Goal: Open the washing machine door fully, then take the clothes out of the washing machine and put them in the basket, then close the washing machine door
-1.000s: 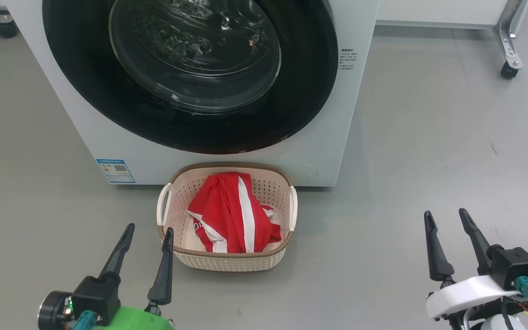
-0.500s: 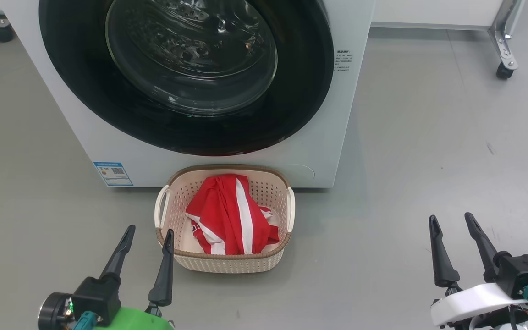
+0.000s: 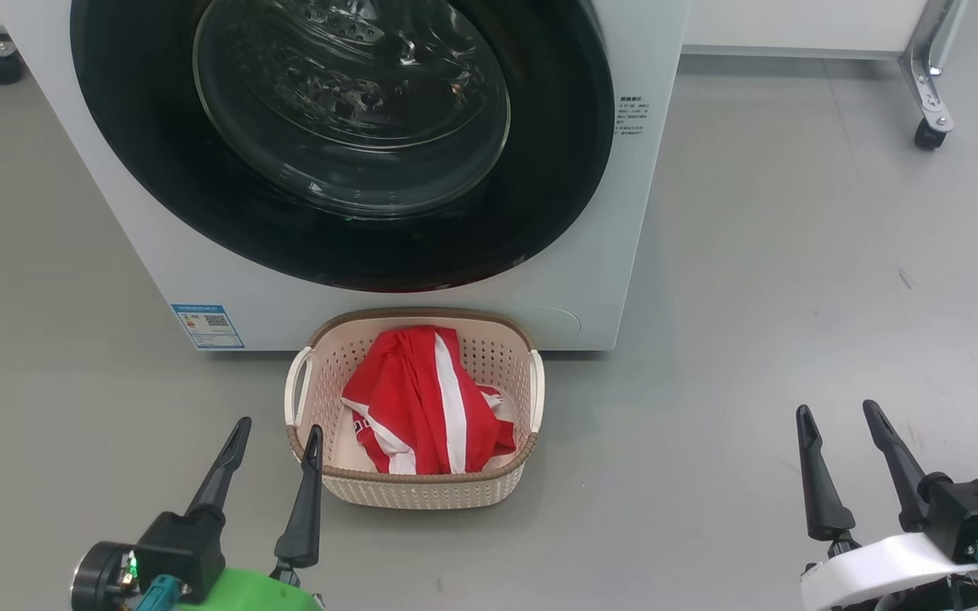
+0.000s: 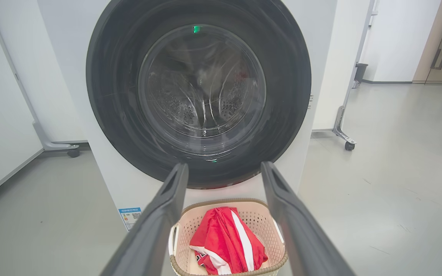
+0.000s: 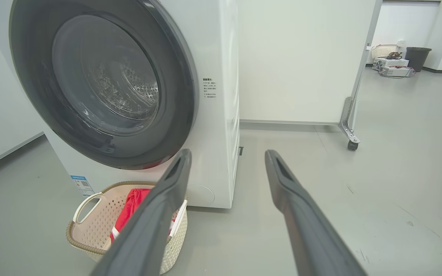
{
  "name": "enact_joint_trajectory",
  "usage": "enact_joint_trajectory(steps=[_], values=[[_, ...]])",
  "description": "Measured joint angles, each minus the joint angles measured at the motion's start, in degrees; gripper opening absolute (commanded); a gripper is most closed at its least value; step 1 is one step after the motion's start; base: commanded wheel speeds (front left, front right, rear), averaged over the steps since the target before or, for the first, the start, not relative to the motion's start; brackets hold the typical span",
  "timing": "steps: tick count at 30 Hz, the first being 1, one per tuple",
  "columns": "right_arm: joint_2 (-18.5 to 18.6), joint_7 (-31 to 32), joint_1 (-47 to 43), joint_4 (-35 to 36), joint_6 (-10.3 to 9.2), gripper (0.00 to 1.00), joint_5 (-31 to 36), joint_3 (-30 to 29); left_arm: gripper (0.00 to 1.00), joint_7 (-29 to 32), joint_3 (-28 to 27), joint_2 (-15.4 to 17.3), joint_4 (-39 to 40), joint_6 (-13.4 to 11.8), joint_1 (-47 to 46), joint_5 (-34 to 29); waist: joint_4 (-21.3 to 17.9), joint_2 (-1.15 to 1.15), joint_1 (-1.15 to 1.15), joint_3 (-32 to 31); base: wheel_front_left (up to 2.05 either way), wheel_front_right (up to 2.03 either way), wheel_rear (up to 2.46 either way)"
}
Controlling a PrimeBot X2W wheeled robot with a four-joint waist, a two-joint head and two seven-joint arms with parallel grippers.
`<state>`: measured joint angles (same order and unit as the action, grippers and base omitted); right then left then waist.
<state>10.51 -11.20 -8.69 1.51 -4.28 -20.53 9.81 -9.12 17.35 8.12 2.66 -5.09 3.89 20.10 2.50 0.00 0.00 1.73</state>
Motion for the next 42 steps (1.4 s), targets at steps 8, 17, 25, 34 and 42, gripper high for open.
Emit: enact_joint_trajectory(steps=[8, 17, 25, 34, 42], values=[[0.04, 1.22, -0.81, 1.65, -0.48, 1.00, 0.00, -0.01, 1.00, 0.02, 0.08, -0.01, 0.01, -0.18, 0.13, 0.01, 0.21, 0.00, 0.00, -0.35, 0.00, 0.00, 0.00], [-1.03, 1.82, -1.70, 0.08, -0.41, 0.00, -0.08, 0.40, 0.00, 0.56, 0.70, -0.51, -2.13, -0.18, 0.91, 0.23, 0.27, 0.00, 0.00, -0.54, 0.00, 0.00, 0.00], [-1.57, 1.81, -2.52, 0.21, 0.13, 0.00, -3.69, 0.79, 0.00, 0.47, 0.83, -1.02, -1.66, 0.35, 2.19, 3.96, 0.04, 0.00, 0.00, -0.55, 0.00, 0.00, 0.00], [-2.16, 2.35, -2.40, 0.22, 0.69, 0.00, -12.01, -0.42, 0.00, 0.98, -0.91, -1.41, -1.57, 0.93, 2.27, 12.14, -0.21, 0.00, 0.00, -0.57, 0.00, 0.00, 0.00], [-2.56, 3.42, -1.94, -0.51, 1.22, 0.00, -18.00, -1.78, 0.00, 1.99, -2.61, -1.59, -2.26, 1.44, 2.20, 18.24, -0.43, 0.00, 0.00, -0.63, 0.00, 0.00, 0.00]])
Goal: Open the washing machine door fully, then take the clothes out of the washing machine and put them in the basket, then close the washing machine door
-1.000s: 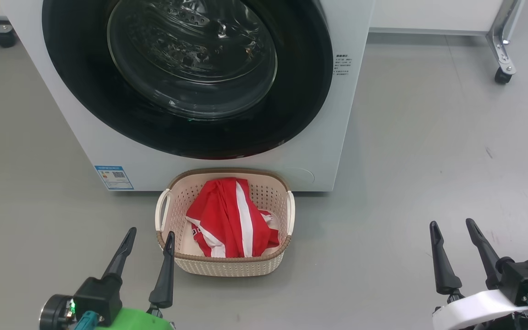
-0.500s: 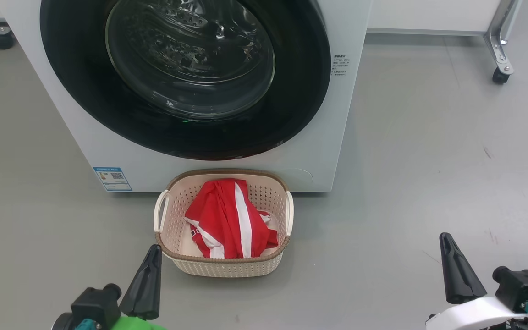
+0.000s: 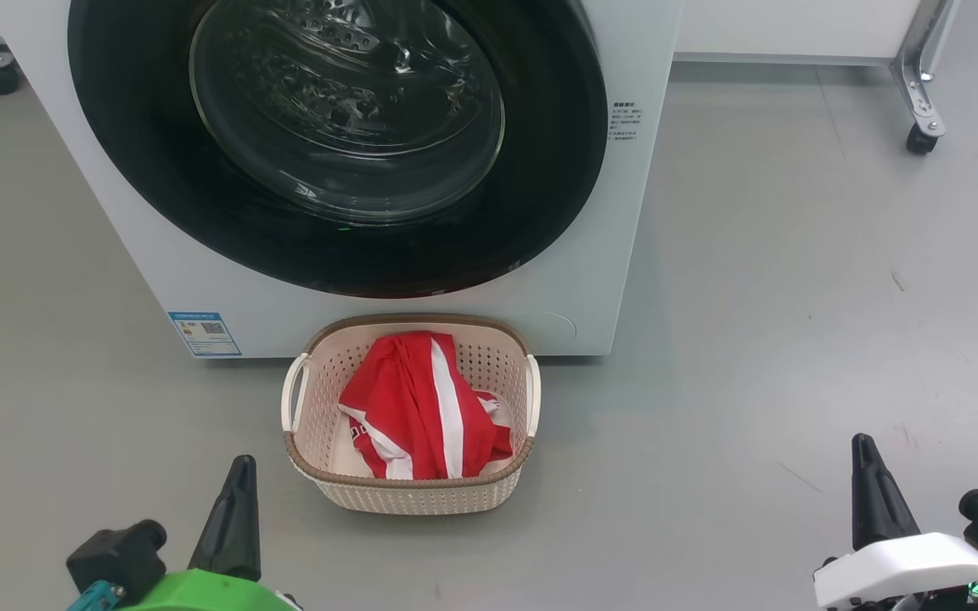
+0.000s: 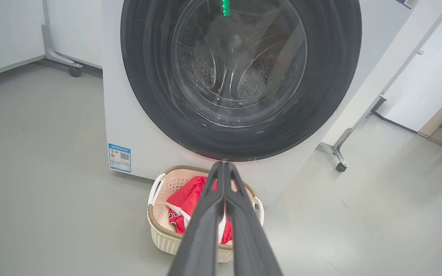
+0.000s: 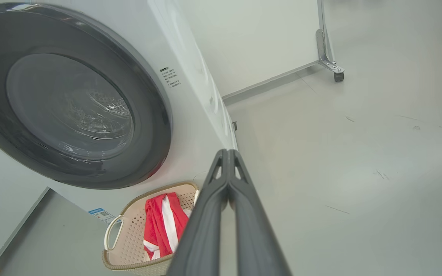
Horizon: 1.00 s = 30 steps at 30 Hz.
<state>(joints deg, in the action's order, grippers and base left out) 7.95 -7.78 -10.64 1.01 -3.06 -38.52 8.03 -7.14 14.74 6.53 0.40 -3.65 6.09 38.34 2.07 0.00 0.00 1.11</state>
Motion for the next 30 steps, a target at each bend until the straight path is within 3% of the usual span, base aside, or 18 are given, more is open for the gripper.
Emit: enact_joint_trajectory(steps=[30], values=[[-0.41, 3.60, 4.54, -5.11, 3.00, 0.00, -22.03, -3.78, 0.00, 3.57, -5.20, 0.03, -4.67, 3.20, -2.20, 21.95, -0.79, 0.00, 0.00, -0.29, 0.00, 0.00, 0.00]])
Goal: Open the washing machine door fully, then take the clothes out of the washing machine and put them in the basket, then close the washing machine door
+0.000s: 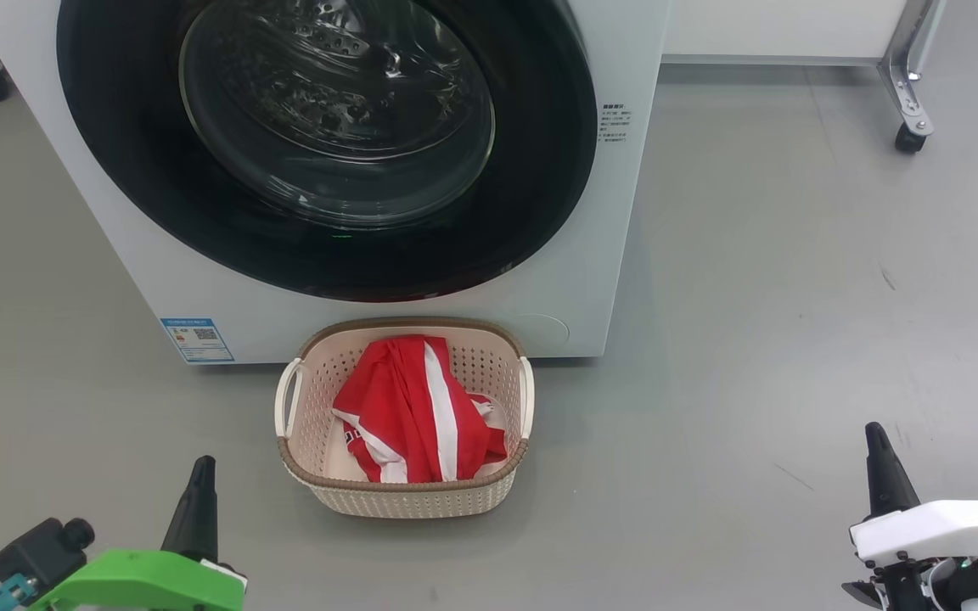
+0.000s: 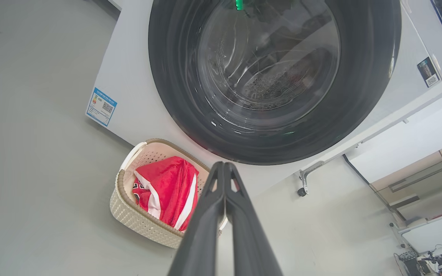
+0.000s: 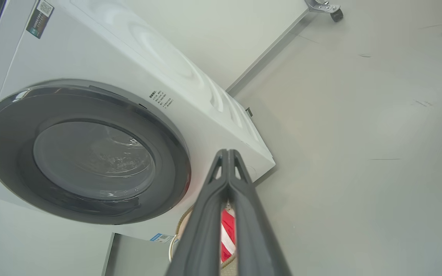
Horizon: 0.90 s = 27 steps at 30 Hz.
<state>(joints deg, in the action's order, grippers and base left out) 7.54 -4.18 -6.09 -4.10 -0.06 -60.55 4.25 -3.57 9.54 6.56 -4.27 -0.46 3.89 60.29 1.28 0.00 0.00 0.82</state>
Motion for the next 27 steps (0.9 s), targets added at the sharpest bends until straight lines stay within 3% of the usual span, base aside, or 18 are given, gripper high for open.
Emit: enact_joint_trajectory(steps=[27], values=[[-0.77, 3.53, 4.76, -5.71, 3.54, 0.00, -20.85, -3.54, 0.00, 3.01, -4.63, -0.15, -5.41, 3.85, -3.07, 21.07, -0.76, 0.00, 0.00, -0.34, 0.00, 0.00, 0.00]])
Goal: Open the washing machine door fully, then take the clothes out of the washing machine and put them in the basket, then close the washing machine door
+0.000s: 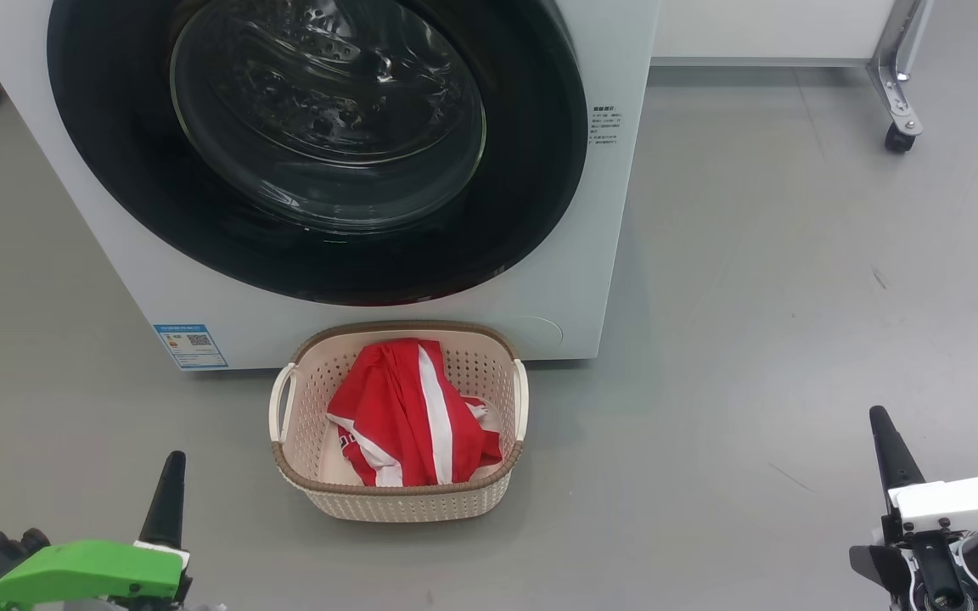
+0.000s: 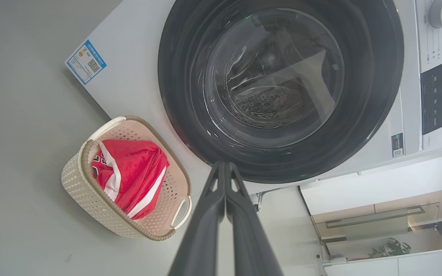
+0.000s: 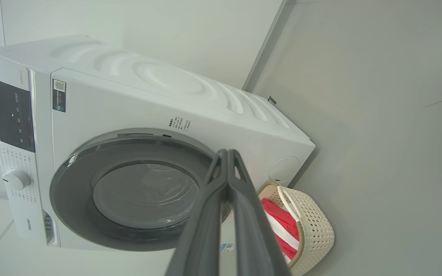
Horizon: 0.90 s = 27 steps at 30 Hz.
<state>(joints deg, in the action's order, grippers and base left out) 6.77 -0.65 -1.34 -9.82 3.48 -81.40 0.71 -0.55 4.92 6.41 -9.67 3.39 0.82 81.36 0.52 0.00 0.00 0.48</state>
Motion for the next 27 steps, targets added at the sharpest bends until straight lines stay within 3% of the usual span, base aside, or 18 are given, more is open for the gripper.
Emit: enact_joint_trajectory(steps=[19, 27], values=[[-0.54, 2.01, 3.28, -3.90, 2.52, 0.00, -14.06, -2.38, 0.00, 1.85, -3.24, -0.26, -3.68, 2.54, -2.27, 14.16, -0.51, 0.00, 0.00, -0.23, 0.00, 0.00, 0.00], [-0.58, 2.12, 3.64, -4.47, 2.94, 0.00, -14.91, -2.54, 0.00, 2.08, -3.54, -0.30, -4.37, 2.99, -2.65, 14.85, -0.53, 0.00, 0.00, -0.25, 0.00, 0.00, 0.00]])
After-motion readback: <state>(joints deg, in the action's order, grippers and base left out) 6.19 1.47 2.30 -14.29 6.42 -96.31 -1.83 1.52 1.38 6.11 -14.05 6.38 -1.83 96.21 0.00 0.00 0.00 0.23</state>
